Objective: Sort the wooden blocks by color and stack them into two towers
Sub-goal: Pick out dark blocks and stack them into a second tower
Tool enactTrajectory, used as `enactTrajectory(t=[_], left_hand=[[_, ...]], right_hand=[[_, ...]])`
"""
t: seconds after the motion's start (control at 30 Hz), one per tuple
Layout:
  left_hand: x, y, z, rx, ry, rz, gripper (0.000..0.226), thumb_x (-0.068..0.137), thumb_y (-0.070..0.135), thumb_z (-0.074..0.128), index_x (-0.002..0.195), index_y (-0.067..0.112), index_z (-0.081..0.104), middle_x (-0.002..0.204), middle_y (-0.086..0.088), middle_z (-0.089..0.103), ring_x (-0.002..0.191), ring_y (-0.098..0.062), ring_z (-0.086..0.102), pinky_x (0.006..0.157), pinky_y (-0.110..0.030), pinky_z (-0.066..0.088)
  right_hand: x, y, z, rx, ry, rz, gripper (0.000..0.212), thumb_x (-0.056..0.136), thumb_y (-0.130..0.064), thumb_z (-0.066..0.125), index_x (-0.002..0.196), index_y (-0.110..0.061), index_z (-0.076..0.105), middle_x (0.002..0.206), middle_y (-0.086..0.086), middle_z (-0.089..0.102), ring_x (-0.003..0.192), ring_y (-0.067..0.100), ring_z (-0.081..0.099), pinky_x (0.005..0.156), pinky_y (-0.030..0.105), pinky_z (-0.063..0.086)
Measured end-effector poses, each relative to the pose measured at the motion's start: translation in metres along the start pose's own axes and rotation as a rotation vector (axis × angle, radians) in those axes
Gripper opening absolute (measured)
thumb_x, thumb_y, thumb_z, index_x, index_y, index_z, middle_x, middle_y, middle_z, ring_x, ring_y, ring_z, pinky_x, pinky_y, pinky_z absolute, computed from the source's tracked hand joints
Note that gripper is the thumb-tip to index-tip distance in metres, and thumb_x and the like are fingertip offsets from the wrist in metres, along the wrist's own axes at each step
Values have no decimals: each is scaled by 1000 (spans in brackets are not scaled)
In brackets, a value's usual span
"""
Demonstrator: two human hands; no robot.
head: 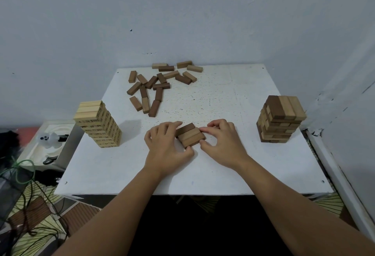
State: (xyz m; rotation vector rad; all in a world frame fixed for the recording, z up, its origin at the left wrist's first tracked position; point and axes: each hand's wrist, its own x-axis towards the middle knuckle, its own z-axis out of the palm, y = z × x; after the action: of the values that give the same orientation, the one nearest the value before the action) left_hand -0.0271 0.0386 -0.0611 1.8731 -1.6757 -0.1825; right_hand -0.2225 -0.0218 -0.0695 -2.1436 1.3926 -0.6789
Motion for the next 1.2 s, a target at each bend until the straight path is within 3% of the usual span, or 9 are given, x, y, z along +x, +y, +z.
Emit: enactTrajectory(t=[0.17, 0.37, 0.6, 0.83, 1.03, 1.2], left_hand=[[3, -3, -3, -51, -57, -67, 60, 72, 48, 70, 130, 41, 55, 118, 23, 43, 120, -2, 34, 121, -36, 15], [9, -8, -9, -172, -127, -82, 68, 64, 50, 67, 131, 39, 61, 122, 25, 52, 115, 0, 45, 116, -41, 33], [17, -15, -17, -263, -270, -199, 92, 65, 44, 82, 149, 36, 44, 135, 15, 40, 137, -9, 32, 111, -33, 34], [25, -20, -21, -260, -353, -185, 73, 66, 40, 88, 133, 34, 60, 128, 16, 41, 135, -8, 34, 108, -25, 31], [26, -22, -22, -278, -367, -182, 72, 69, 34, 92, 134, 34, 60, 130, 16, 42, 136, -8, 35, 108, -25, 30], [26, -22, -25, -285, -390, -178, 70, 70, 32, 92, 132, 37, 60, 131, 17, 41, 136, -7, 35, 103, -21, 29]], right_hand=[[0, 1, 1, 7, 15, 1, 37, 90, -45, 68, 127, -41, 69, 123, -17, 44, 120, 9, 34, 110, 30, 35], [-1, 0, 0, 25, 24, 1, 36, 88, -45, 71, 124, -42, 70, 121, -17, 45, 117, 8, 34, 106, 25, 34], [-2, -3, -1, 7, 38, 6, 29, 83, -45, 74, 107, -33, 62, 115, -14, 46, 114, 11, 39, 96, 25, 38], [-3, -2, -2, 19, 25, 0, 18, 83, -44, 76, 99, -36, 69, 113, -14, 43, 113, 8, 35, 100, 22, 33], [-2, -2, -1, 4, 30, 3, 25, 82, -46, 76, 102, -37, 66, 114, -14, 44, 112, 8, 36, 97, 22, 34], [-1, -2, -2, -34, 11, 1, 47, 81, -52, 74, 125, -39, 62, 119, -14, 42, 115, 8, 34, 102, 23, 33]])
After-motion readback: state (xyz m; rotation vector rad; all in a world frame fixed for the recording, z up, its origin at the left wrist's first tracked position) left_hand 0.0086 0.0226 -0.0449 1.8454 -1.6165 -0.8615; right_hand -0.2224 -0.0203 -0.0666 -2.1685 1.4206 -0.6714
